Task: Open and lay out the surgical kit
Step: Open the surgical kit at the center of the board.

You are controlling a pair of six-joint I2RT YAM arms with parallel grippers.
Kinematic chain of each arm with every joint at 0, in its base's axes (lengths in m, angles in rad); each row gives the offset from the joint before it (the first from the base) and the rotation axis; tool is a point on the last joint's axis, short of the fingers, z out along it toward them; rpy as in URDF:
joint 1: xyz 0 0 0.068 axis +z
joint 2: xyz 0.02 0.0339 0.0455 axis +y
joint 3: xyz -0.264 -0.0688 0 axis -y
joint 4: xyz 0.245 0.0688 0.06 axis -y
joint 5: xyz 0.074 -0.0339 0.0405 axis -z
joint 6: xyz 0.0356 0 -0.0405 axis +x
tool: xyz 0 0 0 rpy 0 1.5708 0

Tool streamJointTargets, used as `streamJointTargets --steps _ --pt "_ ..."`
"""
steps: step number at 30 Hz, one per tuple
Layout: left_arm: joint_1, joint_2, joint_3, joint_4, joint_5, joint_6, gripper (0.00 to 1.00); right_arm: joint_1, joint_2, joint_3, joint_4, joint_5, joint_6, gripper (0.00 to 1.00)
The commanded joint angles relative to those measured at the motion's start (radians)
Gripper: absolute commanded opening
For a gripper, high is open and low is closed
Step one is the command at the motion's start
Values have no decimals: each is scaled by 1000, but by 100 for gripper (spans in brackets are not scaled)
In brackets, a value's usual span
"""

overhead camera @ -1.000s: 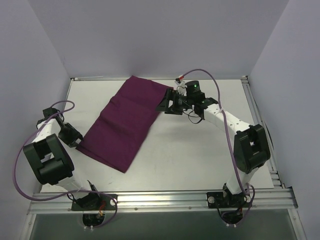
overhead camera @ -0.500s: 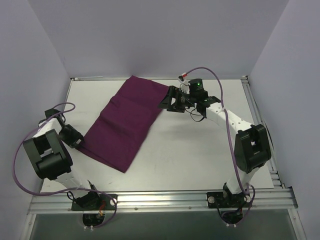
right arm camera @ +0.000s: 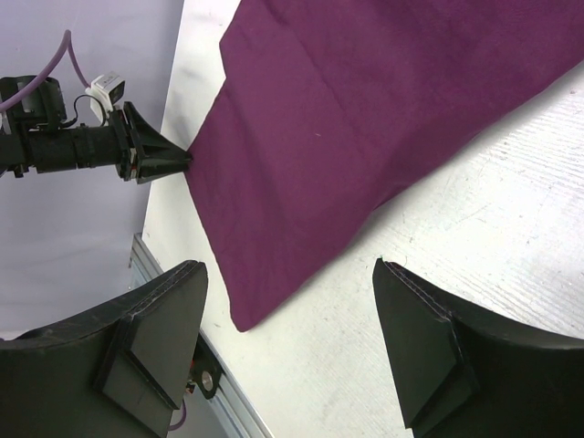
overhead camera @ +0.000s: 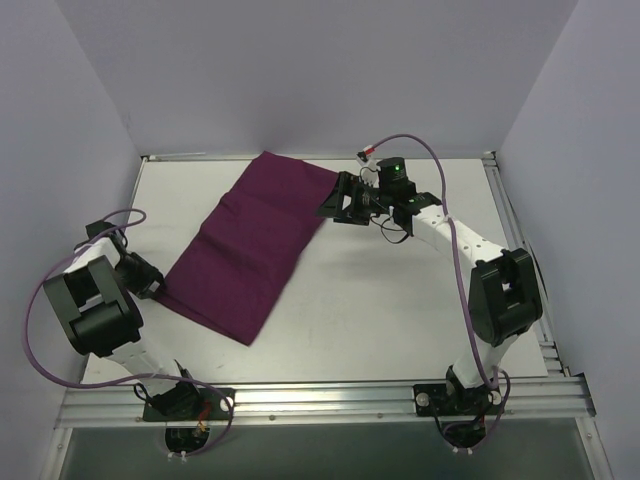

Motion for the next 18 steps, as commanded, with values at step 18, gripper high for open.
streamJointTargets --steps 18 --pt "14 -10 56 67 31 31 15 21 7 9 -2 -3 -12 74"
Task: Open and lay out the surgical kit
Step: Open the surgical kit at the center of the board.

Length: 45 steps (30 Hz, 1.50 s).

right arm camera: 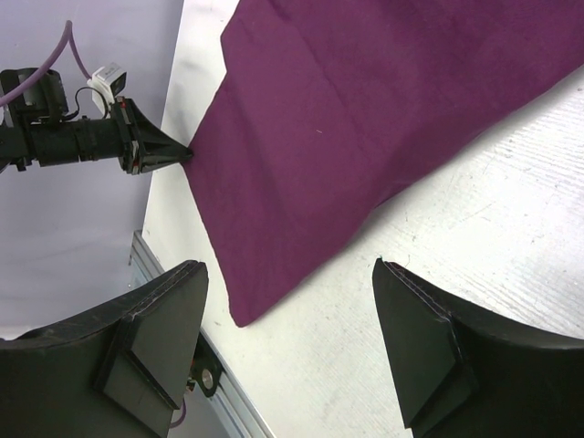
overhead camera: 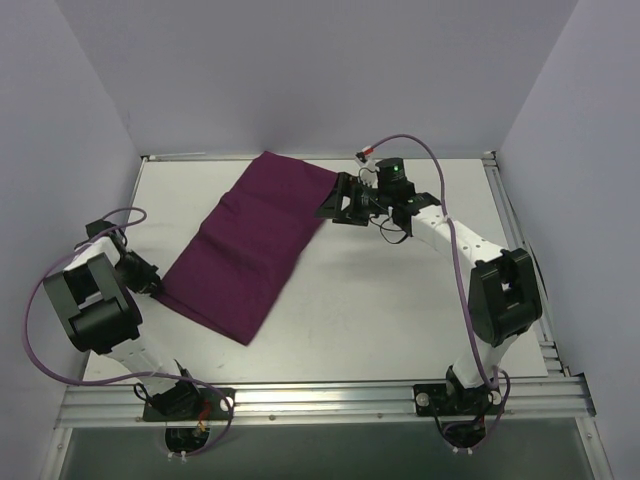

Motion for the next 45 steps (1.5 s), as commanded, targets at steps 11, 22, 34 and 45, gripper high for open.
streamJointTargets --steps 11,22,34,45 --pt "-6 -198 83 -25 107 6 2 23 56 111 -159 36 -84 73" --pt "-271 -347 60 45 204 -109 2 60 228 350 -360 20 -122 73" --pt "-369 -413 1 87 256 -261 2 316 285 314 31 75 -147 64" --pt "-371 -457 -52 81 301 -446 2 474 369 338 198 244 -231 72"
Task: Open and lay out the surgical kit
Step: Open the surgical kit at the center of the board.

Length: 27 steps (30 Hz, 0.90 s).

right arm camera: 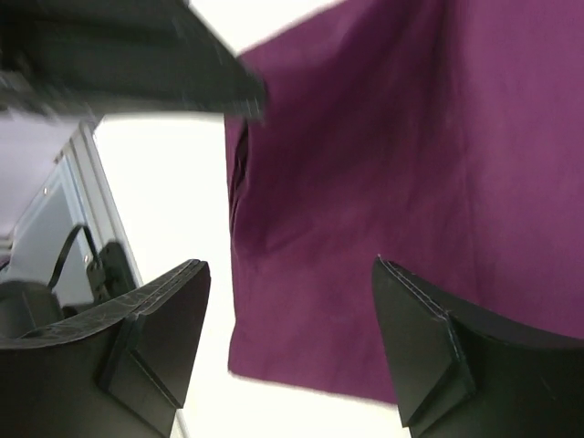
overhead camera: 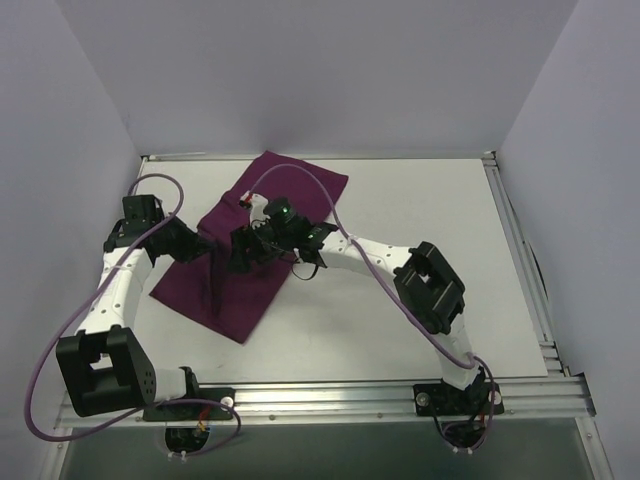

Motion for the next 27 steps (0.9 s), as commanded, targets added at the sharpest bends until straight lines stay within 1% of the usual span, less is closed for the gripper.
streamJointTargets --steps 1,4,9,15,21,24,27 --pt "-1 -31 -20 29 51 -70 2 -6 30 51 130 63 -35 71" --pt "-1 -23 -34 57 92 -100 2 -6 71 95 135 46 -21 68" --pt "-1 -34 -29 72 121 -129 2 5 113 130 154 27 -24 67" --pt "1 -34 -51 115 152 -176 2 10 145 149 205 17 5 60" --pt "1 -31 -49 107 148 -172 2 19 104 115 219 21 14 58" --pt "9 -23 -32 84 135 -148 2 20 40 65 211 64 12 58" --pt "15 -17 -31 81 134 -140 2 22 13 42 202 57 -1 58"
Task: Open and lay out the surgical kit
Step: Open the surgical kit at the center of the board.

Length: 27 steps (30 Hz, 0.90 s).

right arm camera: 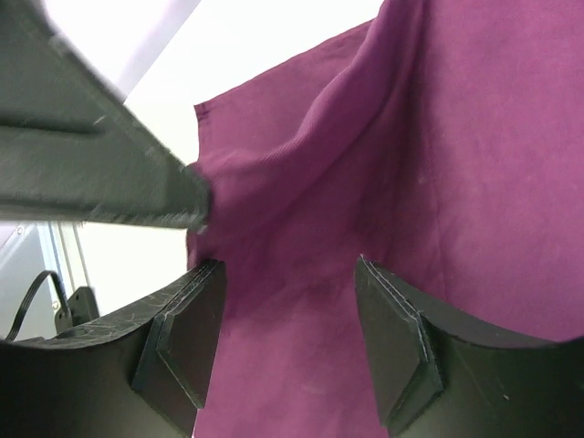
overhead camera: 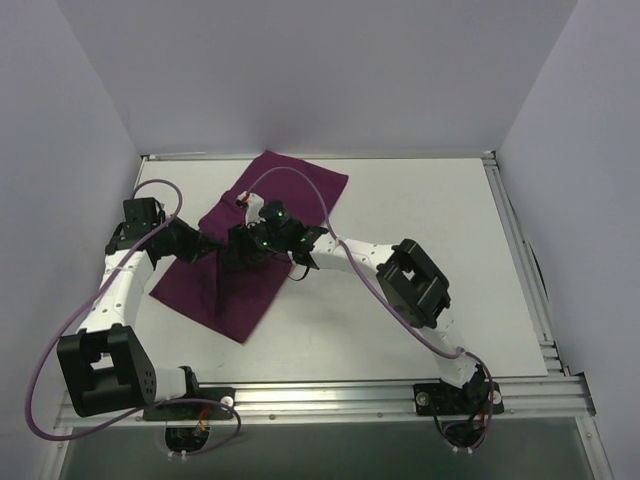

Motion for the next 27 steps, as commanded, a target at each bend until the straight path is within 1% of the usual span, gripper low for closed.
streamJointTargets --steps 1,6,13,18,21,23,26,27 --pt "9 -4 20 24 14 12 2 16 -114 -15 25 10 -22 58" --pt "12 6 28 24 22 18 2 30 -124 -24 27 25 -29 59" --pt "12 3 31 22 40 14 2 43 -64 31 53 24 -3 60" --pt "12 -4 25 27 49 -5 2 46 -32 51 87 47 3 57" --pt "12 -8 16 34 60 -11 2 46 1 84 68 58 3 56" --pt "12 -14 8 39 65 -18 2 46 5 87 70 77 6 53" --pt "13 -14 8 44 69 -27 2 49 13 90 65 114 13 46" --pt "13 -13 7 47 69 -31 2 49 22 93 62 119 20 38"
